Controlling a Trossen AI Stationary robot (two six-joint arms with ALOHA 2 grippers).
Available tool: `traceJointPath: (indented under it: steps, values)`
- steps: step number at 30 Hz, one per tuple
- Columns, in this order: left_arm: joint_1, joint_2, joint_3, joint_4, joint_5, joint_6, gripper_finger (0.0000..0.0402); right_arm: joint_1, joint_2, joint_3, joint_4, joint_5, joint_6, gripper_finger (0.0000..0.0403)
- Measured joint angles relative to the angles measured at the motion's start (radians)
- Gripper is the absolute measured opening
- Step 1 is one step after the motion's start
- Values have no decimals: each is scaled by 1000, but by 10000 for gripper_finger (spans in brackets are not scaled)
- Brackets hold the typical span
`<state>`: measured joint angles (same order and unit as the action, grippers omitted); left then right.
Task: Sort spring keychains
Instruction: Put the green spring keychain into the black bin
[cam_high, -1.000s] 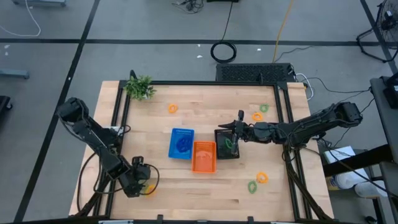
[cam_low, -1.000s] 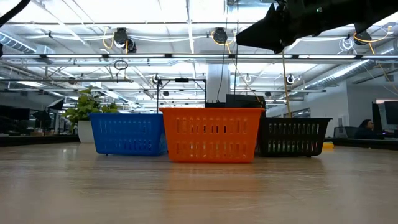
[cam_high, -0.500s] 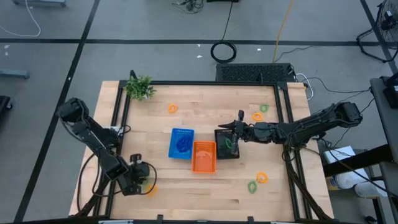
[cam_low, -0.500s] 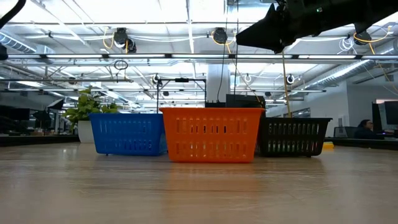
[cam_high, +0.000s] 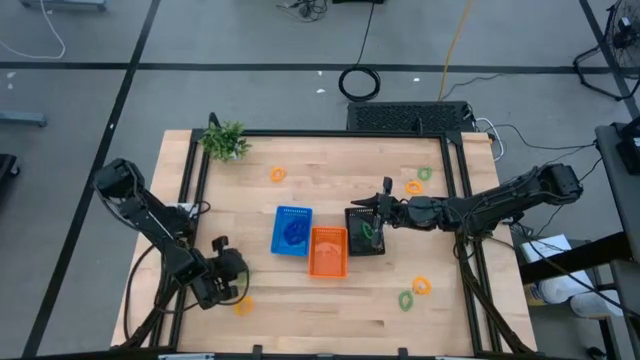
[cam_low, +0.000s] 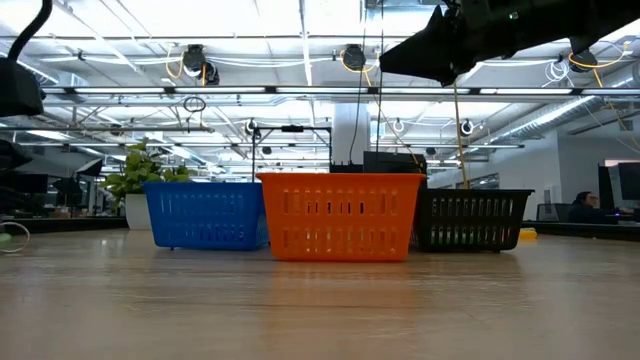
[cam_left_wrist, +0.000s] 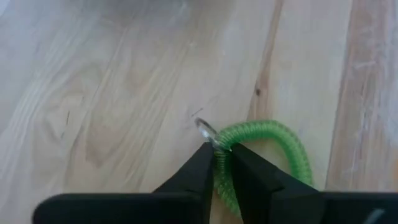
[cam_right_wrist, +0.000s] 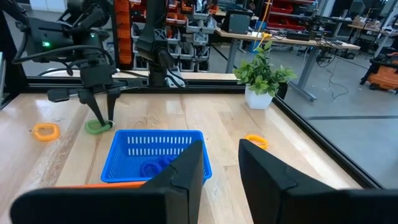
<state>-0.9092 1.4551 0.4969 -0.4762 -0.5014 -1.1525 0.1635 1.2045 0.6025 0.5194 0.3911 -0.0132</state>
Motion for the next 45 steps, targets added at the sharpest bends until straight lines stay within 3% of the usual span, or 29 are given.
traceJointPath:
  steps: [5,18,24,30,36,45]
  values:
    - [2,-35,-1,6,33,85,12,0,0,0,0,0,1,89]
    - [75,-306,1,30,25,286,12,0,0,0,5,0,9,89]
    - [143,-404,2,199,-40,572,8,0,0,0,5,0,10,89]
    - [256,-459,4,460,-70,991,13,0,0,0,5,0,9,89]
    - [427,-475,4,614,102,1214,12,0,0,0,5,0,9,89]
    - [704,-426,6,889,575,1372,9,0,0,0,9,0,9,89]
